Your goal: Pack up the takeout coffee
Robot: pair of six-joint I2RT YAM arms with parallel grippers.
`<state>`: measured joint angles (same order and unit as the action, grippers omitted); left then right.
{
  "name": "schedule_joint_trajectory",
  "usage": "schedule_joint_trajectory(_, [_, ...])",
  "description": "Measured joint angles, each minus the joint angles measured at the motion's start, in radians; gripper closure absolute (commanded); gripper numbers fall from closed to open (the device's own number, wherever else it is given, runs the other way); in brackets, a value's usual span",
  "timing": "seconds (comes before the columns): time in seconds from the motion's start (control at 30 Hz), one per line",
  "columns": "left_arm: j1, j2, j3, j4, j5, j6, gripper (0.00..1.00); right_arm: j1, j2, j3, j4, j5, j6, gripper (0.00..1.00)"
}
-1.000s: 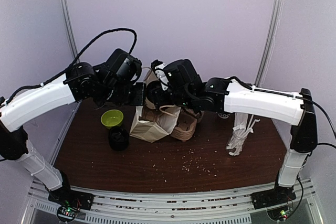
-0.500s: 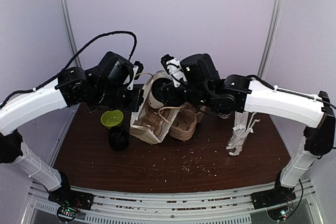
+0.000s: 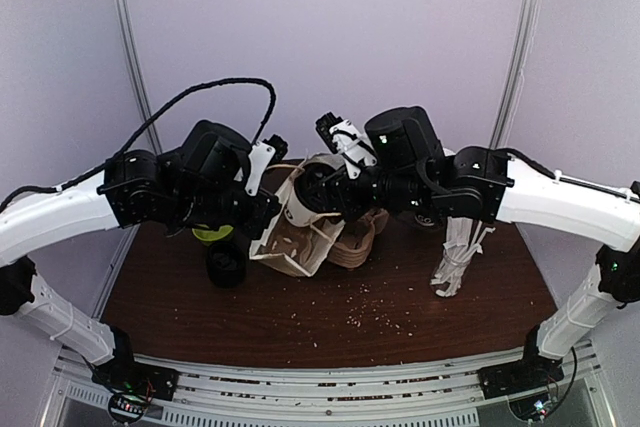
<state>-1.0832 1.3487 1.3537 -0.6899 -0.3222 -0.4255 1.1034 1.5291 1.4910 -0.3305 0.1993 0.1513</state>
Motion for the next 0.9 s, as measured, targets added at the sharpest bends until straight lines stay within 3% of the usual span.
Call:
schedule_joint_trajectory(0.53, [-0.032,-0.037,0.001,-0.026,-0.043,0.061,1.00,0.119,-0.136,-0.113,-0.090,-0.045,-0.074,0.49])
schedule_joint_trajectory(0.9, [-0.132,-0.024,0.079,-0.204,-0.103,0.018,1.00,0.137,-0.156,-0.032,-0.078,0.004,-0.075,0.49])
